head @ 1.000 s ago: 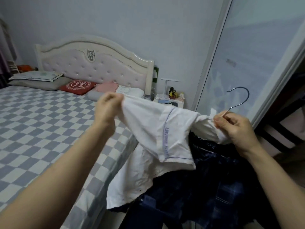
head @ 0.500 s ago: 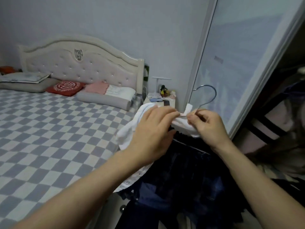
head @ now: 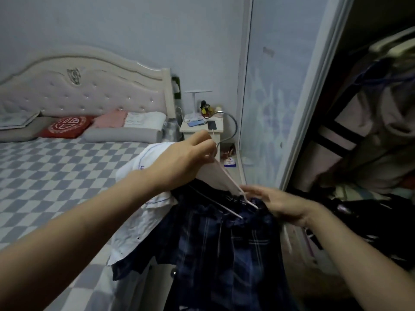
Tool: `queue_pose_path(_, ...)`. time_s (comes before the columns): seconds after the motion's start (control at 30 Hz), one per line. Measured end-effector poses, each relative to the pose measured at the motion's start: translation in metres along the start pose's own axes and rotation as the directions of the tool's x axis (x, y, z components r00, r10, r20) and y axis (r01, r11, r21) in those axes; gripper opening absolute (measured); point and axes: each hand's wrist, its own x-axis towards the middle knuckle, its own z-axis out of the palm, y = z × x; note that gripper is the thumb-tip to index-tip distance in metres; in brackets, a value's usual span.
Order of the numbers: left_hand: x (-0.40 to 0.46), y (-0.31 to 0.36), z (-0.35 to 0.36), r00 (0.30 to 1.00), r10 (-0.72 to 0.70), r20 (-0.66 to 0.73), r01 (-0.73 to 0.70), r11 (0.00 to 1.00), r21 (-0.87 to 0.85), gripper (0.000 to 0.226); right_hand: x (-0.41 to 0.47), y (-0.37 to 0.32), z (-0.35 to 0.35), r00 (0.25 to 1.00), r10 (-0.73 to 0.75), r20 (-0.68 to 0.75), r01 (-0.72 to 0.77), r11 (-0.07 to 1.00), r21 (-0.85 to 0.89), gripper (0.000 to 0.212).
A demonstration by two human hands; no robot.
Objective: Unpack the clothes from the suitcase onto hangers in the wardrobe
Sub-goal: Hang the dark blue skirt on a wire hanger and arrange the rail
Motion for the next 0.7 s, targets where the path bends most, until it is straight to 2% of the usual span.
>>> queue_pose_path(0.07,0.0,0.0,-0.002,0.999,0.031,0.008,-0.032,0.998,0.052,0.004,0.006,0.025,0.02,0.998,0.029,0.058,-0.031,0.999,0.023,0.04)
queue_pose_path(0.13,-0.003,-0.001,-0.005,0.998,0.062,0.013,-0.063,0.992,0.112,0.005,0.017,0.034,0.037,0.999,-0.025,-0.021,0.026,0.997,0.068,0.049)
queue_pose_path(0.17,-0.004,-0.002,-0.006,0.998,0.066,0.015,-0.067,0.991,0.116,0.006,0.025,0.037,0.042,0.998,-0.037,-0.059,0.045,0.99,0.133,0.06)
queue_pose_path(0.23,-0.006,-0.004,-0.007,0.997,0.079,0.026,-0.081,0.992,0.1,0.008,0.037,0.038,0.049,0.998,0.0,-0.057,0.021,0.929,0.37,0.08)
queue_pose_path(0.27,-0.006,-0.006,-0.008,0.995,0.091,0.034,-0.094,0.991,0.091,0.009,0.043,0.038,0.053,0.999,0.021,-0.024,-0.008,0.89,0.456,0.08)
queue_pose_path(0.3,-0.007,-0.007,-0.009,0.994,0.102,0.047,-0.106,0.99,0.091,0.01,0.051,0.04,0.057,0.999,0.046,0.001,-0.041,0.888,0.458,0.071)
queue_pose_path(0.37,-0.009,-0.008,-0.012,0.991,0.12,0.061,-0.126,0.986,0.112,0.012,0.06,0.036,0.068,0.997,0.08,-0.02,-0.072,0.967,0.245,0.045)
queue_pose_path(0.4,-0.01,-0.008,-0.013,0.99,0.122,0.065,-0.129,0.985,0.115,0.013,0.062,0.032,0.069,0.993,0.072,-0.089,-0.06,0.99,0.125,0.031)
queue_pose_path(0.43,-0.013,-0.009,-0.015,0.991,0.114,0.068,-0.122,0.986,0.112,0.014,0.066,0.03,0.066,0.984,0.038,-0.174,-0.025,0.997,0.077,0.019)
queue_pose_path(0.47,-0.016,-0.011,-0.016,0.993,0.103,0.062,-0.109,0.988,0.107,0.015,0.066,0.027,0.058,0.968,0.003,-0.251,0.024,0.994,0.104,0.013)
queue_pose_path(0.57,-0.026,-0.02,-0.019,0.999,0.039,0.022,-0.042,0.983,0.179,0.011,0.064,0.012,0.023,0.892,-0.068,-0.448,0.196,0.949,0.247,0.012)
queue_pose_path(0.63,-0.031,-0.025,-0.02,1.0,0.015,0.015,-0.018,0.973,0.232,0.01,0.057,-0.003,0.003,0.861,-0.103,-0.498,0.285,0.909,0.304,0.018)
queue_pose_path(0.7,-0.031,-0.027,-0.02,0.999,-0.013,0.034,0.003,0.963,0.271,0.01,0.049,-0.02,-0.01,0.84,-0.185,-0.51,0.344,0.909,0.237,0.021)
